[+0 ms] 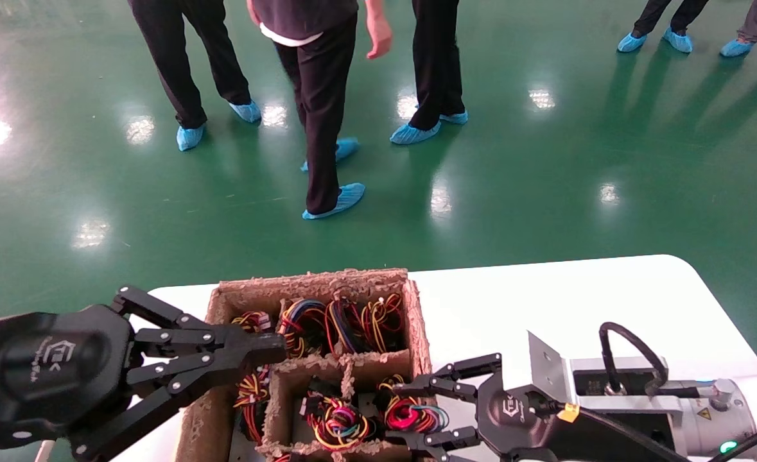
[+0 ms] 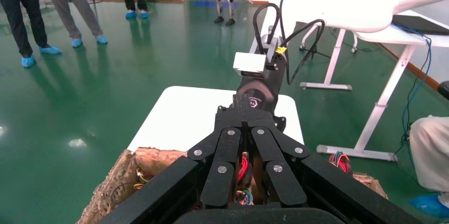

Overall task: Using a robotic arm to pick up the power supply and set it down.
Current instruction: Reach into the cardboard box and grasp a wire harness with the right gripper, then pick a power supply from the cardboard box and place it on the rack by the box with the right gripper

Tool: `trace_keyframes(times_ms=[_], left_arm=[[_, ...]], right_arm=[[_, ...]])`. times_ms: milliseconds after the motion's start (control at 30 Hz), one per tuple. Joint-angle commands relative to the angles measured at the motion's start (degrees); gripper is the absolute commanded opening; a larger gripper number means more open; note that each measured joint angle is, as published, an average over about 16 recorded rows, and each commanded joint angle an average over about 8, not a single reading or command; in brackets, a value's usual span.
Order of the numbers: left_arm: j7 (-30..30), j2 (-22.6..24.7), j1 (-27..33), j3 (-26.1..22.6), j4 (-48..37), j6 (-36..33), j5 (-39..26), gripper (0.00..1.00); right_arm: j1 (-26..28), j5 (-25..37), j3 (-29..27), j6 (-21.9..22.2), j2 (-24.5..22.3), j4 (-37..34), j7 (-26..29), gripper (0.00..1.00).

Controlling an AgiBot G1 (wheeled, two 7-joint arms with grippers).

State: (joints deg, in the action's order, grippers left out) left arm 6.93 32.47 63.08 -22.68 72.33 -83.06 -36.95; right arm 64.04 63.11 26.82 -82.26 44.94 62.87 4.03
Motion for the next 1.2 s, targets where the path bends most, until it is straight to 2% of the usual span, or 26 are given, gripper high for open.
trace_keyframes(times_ms=[33, 633, 1200], left_arm=[[0.00, 0.00, 0.00, 0.00, 0.00, 0.00, 0.00, 0.00], [0.00, 0.00, 0.00, -0.01, 0.00, 0.00, 0.00, 0.00], [-0.01, 0.00, 0.00, -0.01, 0.00, 0.00, 0.01, 0.00]], right_arm=[[-0.03, -0.02, -0.02, 0.04, -0.02, -0.08, 0.02, 0.00], [0.36, -1.60, -0.69, -0.48, 0.10, -0.31, 0.11, 0.00], [1.77, -6.78, -3.17, -1.57, -0.86, 0.77, 2.44, 0.00]])
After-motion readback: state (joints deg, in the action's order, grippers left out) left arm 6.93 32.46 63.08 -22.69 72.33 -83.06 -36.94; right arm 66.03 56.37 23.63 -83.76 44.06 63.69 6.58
